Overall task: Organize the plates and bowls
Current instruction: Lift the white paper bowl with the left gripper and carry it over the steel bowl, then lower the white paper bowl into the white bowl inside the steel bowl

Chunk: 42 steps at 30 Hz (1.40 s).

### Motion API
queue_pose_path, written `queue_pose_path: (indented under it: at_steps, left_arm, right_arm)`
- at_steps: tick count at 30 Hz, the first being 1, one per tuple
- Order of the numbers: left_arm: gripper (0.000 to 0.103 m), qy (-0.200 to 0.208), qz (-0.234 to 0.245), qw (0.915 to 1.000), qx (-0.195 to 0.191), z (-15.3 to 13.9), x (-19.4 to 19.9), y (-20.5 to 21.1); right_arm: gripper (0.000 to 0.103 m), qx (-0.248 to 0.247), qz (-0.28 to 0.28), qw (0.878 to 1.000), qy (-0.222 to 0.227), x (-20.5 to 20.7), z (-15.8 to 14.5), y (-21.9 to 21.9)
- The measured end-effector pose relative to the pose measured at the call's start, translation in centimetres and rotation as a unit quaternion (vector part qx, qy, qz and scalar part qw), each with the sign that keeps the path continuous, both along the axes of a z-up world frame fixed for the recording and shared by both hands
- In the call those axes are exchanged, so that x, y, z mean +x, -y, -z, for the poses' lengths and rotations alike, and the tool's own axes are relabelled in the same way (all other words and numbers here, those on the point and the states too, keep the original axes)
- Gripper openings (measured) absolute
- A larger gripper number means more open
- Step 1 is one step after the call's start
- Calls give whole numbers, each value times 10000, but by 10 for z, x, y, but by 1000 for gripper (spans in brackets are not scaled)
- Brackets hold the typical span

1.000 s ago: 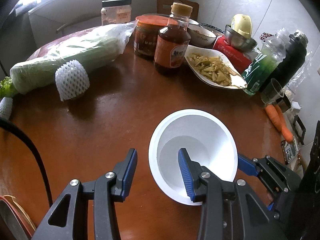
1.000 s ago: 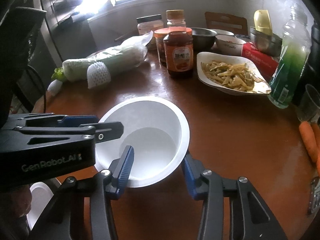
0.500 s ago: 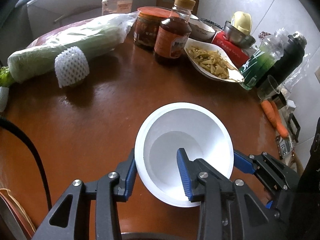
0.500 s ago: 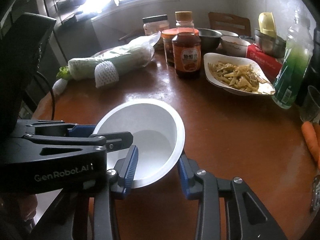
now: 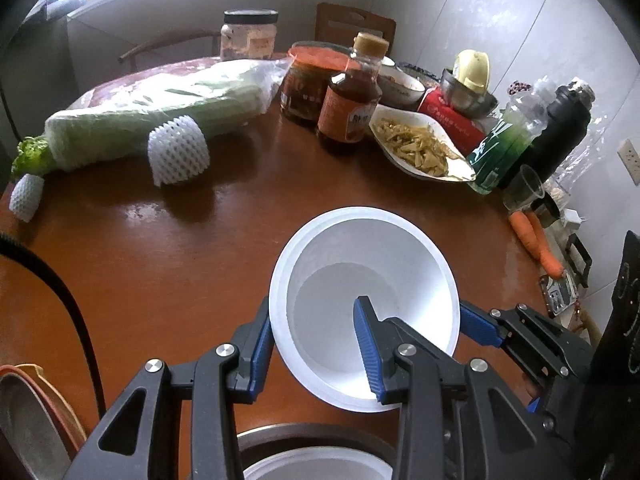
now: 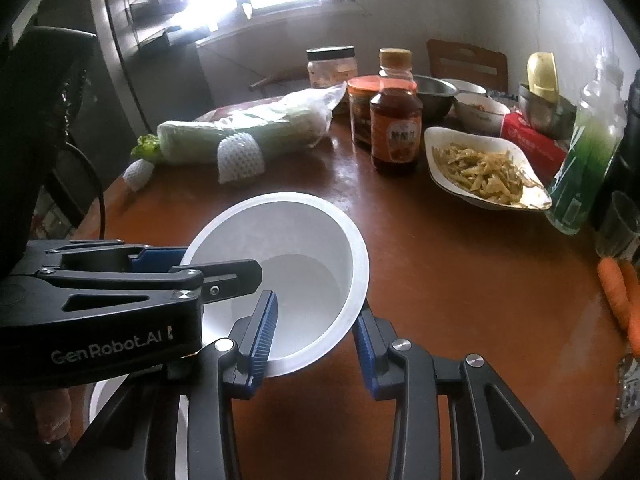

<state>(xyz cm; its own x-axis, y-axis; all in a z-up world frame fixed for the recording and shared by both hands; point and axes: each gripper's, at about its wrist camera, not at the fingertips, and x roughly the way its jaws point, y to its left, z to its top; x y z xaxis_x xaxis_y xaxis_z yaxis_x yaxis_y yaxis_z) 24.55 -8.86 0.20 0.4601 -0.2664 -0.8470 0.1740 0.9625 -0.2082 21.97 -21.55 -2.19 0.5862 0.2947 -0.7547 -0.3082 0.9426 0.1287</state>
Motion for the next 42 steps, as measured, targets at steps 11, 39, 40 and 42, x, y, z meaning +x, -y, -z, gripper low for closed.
queue_pose_path:
  at_steps: [11,39,40,42]
  left_arm:
    - [39,244,-73,9997,-64,-19,-22,-15]
    - [39,875,-249,9958,-131,-61,-101,-46]
    - [39,888,-246,9956,-139,-62,-102,-46]
    - [39,921,-250,9953,-137,-64,-107,-48]
  right_arm:
    - [39,-37,-90,9998,195,-20,-17,-15]
    - [39,-88,-316,9966,759,-88,-56,-45]
    - [39,-89,-318,9965,768,-89,-56,-45]
    - [39,-93,-325,9962,804,-94,-58,-46]
